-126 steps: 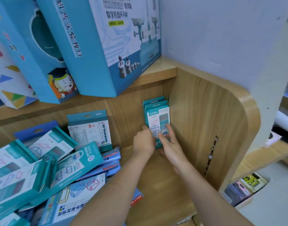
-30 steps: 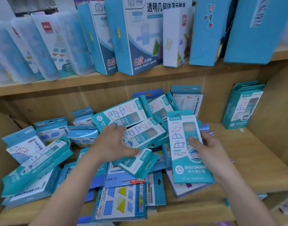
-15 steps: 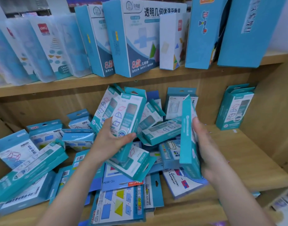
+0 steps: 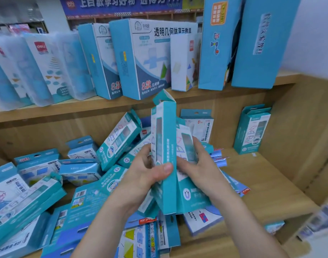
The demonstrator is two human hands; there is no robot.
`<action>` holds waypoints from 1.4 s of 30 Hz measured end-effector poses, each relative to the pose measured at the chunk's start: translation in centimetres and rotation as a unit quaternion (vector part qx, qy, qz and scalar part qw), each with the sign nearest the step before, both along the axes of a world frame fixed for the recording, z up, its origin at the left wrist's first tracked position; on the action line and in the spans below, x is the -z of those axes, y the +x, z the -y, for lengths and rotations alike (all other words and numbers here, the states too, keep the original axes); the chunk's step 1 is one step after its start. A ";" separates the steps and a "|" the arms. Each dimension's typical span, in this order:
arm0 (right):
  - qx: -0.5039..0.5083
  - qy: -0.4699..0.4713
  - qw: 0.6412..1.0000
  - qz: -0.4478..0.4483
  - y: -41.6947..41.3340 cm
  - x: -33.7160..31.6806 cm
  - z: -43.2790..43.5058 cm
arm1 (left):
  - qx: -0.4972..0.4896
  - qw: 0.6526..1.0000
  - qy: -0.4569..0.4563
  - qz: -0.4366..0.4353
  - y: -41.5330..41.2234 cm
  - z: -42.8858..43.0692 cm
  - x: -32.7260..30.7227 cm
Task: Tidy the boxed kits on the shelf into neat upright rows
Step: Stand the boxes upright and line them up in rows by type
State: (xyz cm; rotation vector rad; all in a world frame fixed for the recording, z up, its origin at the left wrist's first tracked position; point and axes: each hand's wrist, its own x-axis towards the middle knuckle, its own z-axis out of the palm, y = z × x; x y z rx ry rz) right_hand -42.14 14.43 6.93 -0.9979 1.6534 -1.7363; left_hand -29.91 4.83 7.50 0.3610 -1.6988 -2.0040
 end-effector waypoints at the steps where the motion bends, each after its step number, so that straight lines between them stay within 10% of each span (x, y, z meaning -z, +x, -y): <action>1: -0.007 0.016 0.999 -0.028 -0.5 -0.4 -0.6 | 0.008 1.000 -0.013 -0.008 -0.2 -0.4 -0.2; 6: -0.036 0.066 0.991 -0.114 -2.9 -1.5 -4.1 | 0.021 0.995 -0.097 -0.033 -2.5 -3.1 -1.2; 17: 0.376 0.103 0.882 -0.264 -15.3 3.3 -9.7 | -0.053 0.985 -0.154 0.059 -9.9 -7.2 -1.0; 42: 0.299 0.206 0.912 -0.193 -24.1 10.4 -12.2 | -0.155 0.955 -0.225 0.116 -26.2 -12.0 4.2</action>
